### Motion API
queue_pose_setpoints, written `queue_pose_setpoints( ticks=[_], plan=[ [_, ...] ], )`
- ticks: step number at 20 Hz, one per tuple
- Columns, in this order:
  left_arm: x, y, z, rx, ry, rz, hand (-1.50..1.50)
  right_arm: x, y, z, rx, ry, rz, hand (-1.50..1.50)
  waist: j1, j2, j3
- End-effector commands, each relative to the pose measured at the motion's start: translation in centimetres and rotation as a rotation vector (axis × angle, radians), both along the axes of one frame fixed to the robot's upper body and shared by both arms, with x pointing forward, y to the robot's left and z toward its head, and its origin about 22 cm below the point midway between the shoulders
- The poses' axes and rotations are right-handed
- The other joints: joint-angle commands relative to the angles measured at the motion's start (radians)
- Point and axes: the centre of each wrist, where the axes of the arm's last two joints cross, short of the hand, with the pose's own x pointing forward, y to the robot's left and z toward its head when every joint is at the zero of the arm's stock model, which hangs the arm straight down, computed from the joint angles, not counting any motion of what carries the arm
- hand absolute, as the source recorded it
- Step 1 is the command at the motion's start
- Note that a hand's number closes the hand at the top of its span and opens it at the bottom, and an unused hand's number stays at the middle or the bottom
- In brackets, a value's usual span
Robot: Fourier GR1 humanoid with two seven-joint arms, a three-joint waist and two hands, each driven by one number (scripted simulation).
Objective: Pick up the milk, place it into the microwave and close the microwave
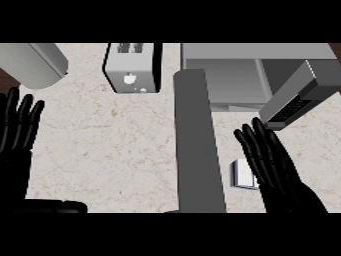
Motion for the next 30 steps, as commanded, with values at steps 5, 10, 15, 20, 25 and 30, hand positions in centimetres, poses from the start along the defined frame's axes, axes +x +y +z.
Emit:
queue_pose_setpoints(
  ticks=[5, 10, 15, 20, 25, 30],
  plan=[
    [-3.4, 3.1, -1.6, -0.028, 0.030, -0.020, -1.50, -2.7, 3.1, -1.3, 0.027, 0.034, 0.048, -1.50, 0.001, 0.001, -0.001],
    [-5.3, 2.0, -0.6, -0.032, 0.039, 0.003, -1.50, -3.0, 2.7, -2.2, -0.009, 0.037, -0.110, -1.50, 0.003, 0.000, 0.000],
    [-5.8, 3.5, -4.0, -0.043, 0.040, 0.003, -1.50, -2.2, 2.4, -3.0, -0.025, 0.051, -0.178, -1.50, 0.002, 0.001, -0.001],
    [-6.2, 2.9, -4.4, -0.046, 0.031, -0.009, -1.50, -0.1, -1.2, -3.6, -0.035, 0.094, -0.227, -1.50, 0.004, 0.003, 0.000],
    [-5.1, 3.3, -4.6, -0.046, 0.038, -0.008, -1.50, 0.9, -2.2, -6.7, -0.035, 0.135, -0.245, -1.50, -0.001, 0.003, 0.000],
    [-7.7, 3.0, -2.2, -0.026, 0.023, 0.008, -1.50, -0.8, -4.5, -12.8, -0.056, 0.173, -0.311, -1.50, 0.001, 0.002, 0.001]
  ],
)
